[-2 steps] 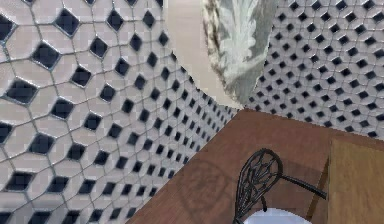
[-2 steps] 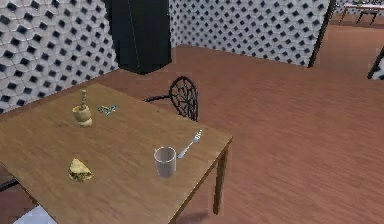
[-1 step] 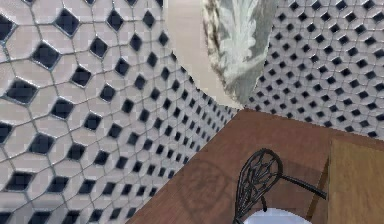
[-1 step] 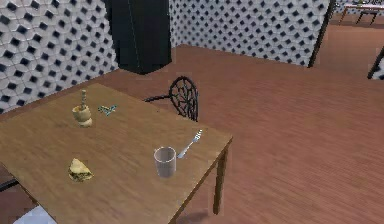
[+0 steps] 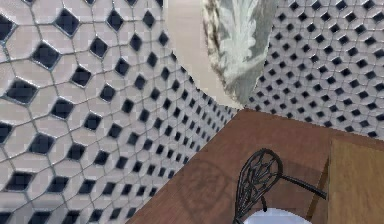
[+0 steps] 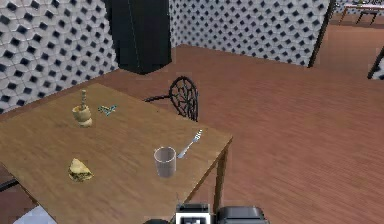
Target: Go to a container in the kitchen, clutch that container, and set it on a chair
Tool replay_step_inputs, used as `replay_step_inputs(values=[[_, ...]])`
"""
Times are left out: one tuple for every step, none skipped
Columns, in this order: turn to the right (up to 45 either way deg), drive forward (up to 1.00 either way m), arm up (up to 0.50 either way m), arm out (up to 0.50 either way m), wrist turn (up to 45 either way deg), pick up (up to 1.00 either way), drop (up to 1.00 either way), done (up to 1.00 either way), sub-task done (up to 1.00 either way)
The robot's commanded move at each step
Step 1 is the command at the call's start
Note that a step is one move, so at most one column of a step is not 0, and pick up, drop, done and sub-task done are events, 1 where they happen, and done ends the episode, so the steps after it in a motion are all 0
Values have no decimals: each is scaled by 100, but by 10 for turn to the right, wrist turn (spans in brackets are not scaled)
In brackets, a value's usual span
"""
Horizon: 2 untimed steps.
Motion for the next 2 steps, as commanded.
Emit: replay_step_inputs(values=[[0,0,0,26,0,0,0,0,0],[0,0,0,0,450,0,0,0,0]])
